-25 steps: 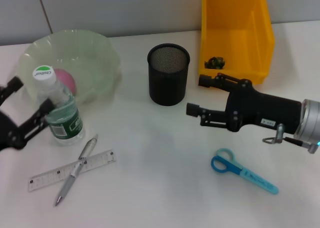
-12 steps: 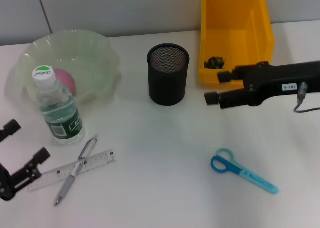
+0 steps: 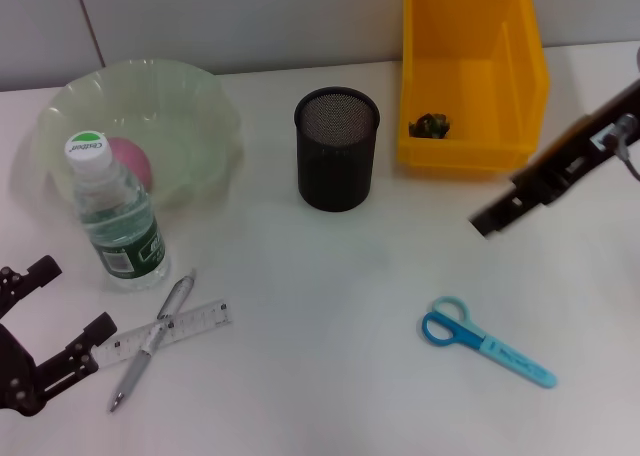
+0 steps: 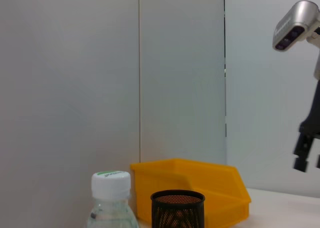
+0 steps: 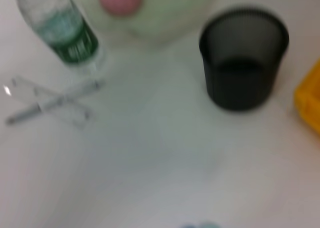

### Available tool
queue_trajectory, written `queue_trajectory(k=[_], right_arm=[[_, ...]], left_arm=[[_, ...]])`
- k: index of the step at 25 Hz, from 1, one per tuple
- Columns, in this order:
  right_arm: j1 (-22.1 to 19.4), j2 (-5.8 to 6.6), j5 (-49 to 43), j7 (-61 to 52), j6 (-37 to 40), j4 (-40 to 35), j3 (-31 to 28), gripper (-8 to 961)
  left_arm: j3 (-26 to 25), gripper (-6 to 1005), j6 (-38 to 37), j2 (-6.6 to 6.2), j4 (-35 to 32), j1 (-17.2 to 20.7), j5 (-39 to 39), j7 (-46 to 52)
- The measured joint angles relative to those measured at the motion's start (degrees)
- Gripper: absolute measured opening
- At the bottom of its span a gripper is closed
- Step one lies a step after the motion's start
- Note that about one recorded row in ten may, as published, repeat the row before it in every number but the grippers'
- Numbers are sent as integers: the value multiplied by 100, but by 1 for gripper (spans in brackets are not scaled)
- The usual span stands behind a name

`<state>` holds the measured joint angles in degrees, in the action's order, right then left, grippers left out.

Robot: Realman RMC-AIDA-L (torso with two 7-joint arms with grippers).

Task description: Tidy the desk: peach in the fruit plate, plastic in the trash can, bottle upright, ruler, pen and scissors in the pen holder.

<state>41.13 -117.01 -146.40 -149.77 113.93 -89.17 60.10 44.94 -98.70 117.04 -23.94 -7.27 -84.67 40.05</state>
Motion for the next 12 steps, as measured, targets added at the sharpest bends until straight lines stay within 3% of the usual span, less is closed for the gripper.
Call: queue_trajectory(k=[7, 12], right_arm=[[94, -52, -468, 125, 401, 250, 737, 838], [55, -188, -747, 155, 265, 579, 1052, 838]], left_arm=[[28, 844, 43, 4, 4, 20, -10, 3], [61, 844, 45, -2, 5, -1, -147, 3]])
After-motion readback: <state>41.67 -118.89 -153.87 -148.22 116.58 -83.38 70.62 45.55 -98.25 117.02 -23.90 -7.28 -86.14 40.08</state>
